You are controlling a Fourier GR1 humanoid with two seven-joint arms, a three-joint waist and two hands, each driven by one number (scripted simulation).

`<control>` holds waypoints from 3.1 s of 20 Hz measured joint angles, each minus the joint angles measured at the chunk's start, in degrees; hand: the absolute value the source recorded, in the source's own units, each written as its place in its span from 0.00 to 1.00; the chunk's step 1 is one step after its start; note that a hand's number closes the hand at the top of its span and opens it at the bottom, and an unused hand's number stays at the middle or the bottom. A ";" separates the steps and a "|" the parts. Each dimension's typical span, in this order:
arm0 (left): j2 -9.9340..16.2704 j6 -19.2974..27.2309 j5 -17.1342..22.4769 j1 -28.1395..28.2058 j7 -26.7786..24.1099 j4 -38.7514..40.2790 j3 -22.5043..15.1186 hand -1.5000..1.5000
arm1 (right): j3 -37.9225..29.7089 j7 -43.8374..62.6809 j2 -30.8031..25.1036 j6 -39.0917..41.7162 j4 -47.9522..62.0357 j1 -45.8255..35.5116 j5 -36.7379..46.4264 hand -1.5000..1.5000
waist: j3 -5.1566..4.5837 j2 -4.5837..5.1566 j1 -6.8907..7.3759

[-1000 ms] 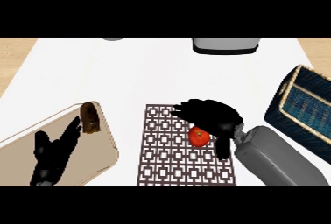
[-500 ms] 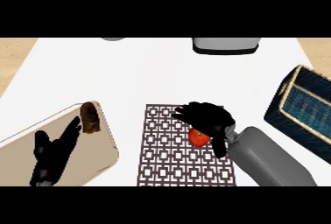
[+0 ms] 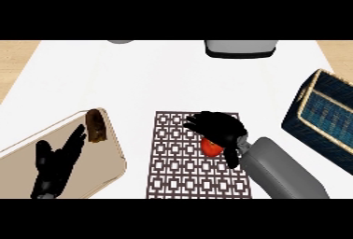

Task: Pick the tomato from the placemat and place it in the basket

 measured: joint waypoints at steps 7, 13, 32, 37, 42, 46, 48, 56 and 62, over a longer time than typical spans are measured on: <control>-0.29 -0.36 -0.27 0.53 0.15 -0.75 0.64 0.50 | -0.04 -0.90 2.31 -1.67 2.44 0.76 2.80 1.00 | -0.08 0.02 0.00; -0.91 -0.02 -0.97 0.25 1.67 -1.28 0.56 0.50 | 1.42 -5.81 2.19 -7.75 4.92 0.14 7.73 1.00 | -0.20 0.04 0.05; -0.62 -0.24 -0.77 3.24 1.60 -2.91 2.30 0.50 | -25.21 51.84 14.38 -20.43 6.28 -3.73 9.53 1.00 | -0.35 -0.59 -2.41; -0.89 -0.31 -0.93 2.79 1.80 -2.68 2.03 0.50 | -29.02 59.74 15.78 -34.61 -4.89 -8.70 9.00 1.00 | -0.30 -0.81 -1.90; -0.85 -0.57 -1.16 3.06 1.47 -2.51 2.06 0.50 | -30.13 65.22 16.04 -37.34 -15.51 -12.91 16.10 1.00 | -0.35 -0.83 -1.97; -0.97 -0.86 -0.76 3.08 1.68 -2.74 2.34 0.50 | -33.08 68.48 15.30 -34.35 -21.63 -16.64 21.37 1.00 | -0.34 -0.78 -1.91; -0.74 -1.18 -0.93 3.16 1.16 -2.60 2.44 0.50 | -34.88 69.38 14.53 -32.50 -23.97 -18.05 23.52 1.00 | -0.34 -0.69 -1.80; -1.32 -1.23 -1.19 3.11 0.32 -2.42 2.65 0.50 | -46.31 68.50 8.45 -23.81 -29.71 -23.77 24.08 1.00 | -0.30 -0.45 -1.53; -1.61 -1.39 -1.48 2.51 1.49 -2.65 2.38 0.50 | -53.41 67.11 4.53 -18.16 -29.89 -25.44 21.72 1.00 | -0.29 -0.27 -1.12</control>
